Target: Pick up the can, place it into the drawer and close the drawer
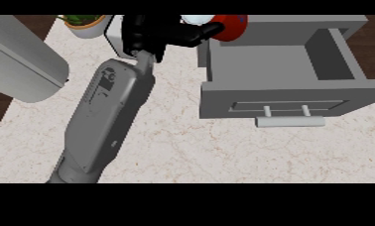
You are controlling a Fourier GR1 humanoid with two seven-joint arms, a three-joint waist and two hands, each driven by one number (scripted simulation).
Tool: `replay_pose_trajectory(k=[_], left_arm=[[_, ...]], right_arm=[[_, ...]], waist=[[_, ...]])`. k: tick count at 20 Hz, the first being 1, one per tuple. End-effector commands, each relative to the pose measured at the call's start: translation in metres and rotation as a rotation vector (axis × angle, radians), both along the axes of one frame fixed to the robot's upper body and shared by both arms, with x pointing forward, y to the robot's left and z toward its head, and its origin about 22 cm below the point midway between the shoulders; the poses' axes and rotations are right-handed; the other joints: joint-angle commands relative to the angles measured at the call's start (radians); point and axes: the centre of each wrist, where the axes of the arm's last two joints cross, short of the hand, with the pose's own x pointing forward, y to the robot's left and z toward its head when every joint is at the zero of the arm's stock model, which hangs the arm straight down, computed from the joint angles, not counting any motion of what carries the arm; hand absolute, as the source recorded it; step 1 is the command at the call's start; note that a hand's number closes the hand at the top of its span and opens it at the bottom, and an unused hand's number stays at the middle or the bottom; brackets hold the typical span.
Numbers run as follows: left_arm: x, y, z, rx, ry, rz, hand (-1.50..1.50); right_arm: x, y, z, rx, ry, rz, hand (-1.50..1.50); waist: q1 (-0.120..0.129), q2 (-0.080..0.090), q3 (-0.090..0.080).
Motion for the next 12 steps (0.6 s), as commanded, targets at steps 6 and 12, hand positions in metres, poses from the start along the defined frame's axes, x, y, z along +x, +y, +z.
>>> replay_pose_trajectory(k=[6,12], left_arm=[[0.018,-0.046,0.031,0.038,0.011,0.028,1.5],[0.02,-0.074,0.052,0.037,0.017,0.008,1.5]], right_arm=[[-0.004,-0.012,-0.003,0.002,0.002,0.009,-1.5],[-0.001,0.002,0.009,-0.004,-0.012,0.026,-1.5]], waist=[[-0.016,0.002,0.001],[-0.021,0.002,0.001]])
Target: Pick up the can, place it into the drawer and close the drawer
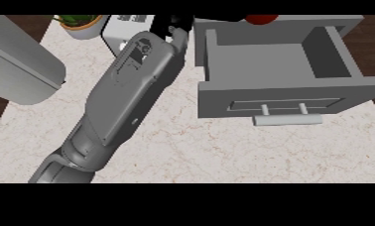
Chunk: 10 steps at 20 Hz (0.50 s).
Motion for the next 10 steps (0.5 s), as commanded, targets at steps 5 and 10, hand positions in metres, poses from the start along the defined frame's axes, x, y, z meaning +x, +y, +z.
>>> replay_pose_trajectory(k=[5,10], left_arm=[[0.015,-0.021,-0.004,0.032,0.013,0.009,1.5],[0.01,-0.043,0.02,0.039,0.024,-0.001,1.5]], right_arm=[[-0.003,0.005,-0.004,0.003,-0.005,0.017,-1.5],[0.007,0.003,0.002,-0.004,0.018,-0.002,-1.5]], waist=[[-0.018,0.005,0.0],[-0.019,0.004,0.001]])
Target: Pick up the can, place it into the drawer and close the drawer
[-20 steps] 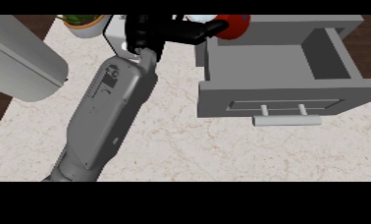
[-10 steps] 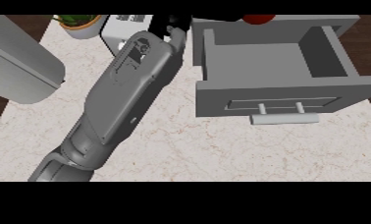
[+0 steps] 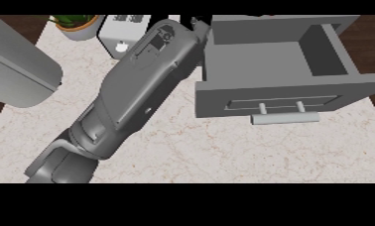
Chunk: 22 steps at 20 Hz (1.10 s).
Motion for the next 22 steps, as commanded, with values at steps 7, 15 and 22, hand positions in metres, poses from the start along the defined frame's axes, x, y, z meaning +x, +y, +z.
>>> replay_pose_trajectory(k=[7,15,22], left_arm=[[0.007,-0.014,-0.011,0.048,0.005,0.044,1.5],[0.008,-0.014,-0.031,0.096,0.067,0.03,1.5],[0.008,-0.012,-0.049,0.149,0.083,0.09,-1.5]], right_arm=[[0.013,0.004,-0.003,-0.001,-0.005,0.029,-1.5],[0.017,0.008,0.005,0.012,-0.012,0.005,-1.5],[0.019,0.004,0.009,0.0,-0.011,0.029,-1.5]], waist=[[-0.033,0.008,0.001],[-0.017,0.005,0.001],[-0.032,0.008,0.001]])
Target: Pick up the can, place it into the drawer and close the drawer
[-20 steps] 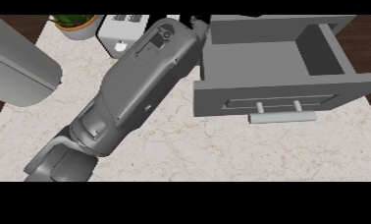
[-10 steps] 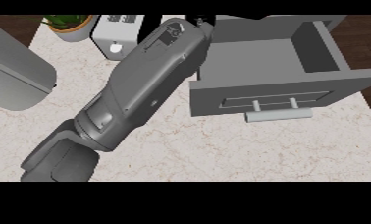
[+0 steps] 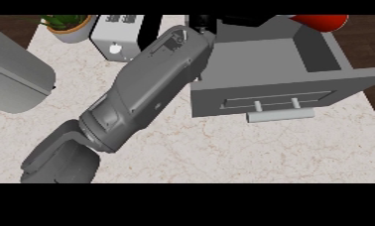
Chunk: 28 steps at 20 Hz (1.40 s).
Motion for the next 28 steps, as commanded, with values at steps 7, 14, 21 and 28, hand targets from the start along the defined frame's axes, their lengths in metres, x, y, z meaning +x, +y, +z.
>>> replay_pose_trajectory(k=[7,14,21,28], left_arm=[[0.002,0.002,-0.013,0.037,0.01,0.086,-1.5],[0.009,0.007,-0.008,-0.021,0.011,0.078,-1.5],[-0.002,-0.001,-0.012,-0.055,-0.03,0.062,-1.5],[-0.009,-0.015,0.008,-0.069,-0.094,0.064,-1.5]], right_arm=[[0.005,0.002,0.006,-0.009,0.006,0.026,-1.5],[-0.003,-0.006,0.005,0.007,-0.008,0.01,-1.5],[0.01,0.01,0.042,-0.354,-0.146,0.005,-1.5],[0.022,0.032,0.048,-0.492,-0.234,0.052,-1.5]], waist=[[-0.025,0.007,0.0],[-0.003,0.003,0.0],[0.001,0.008,-0.001],[0.028,-0.002,0.0]])
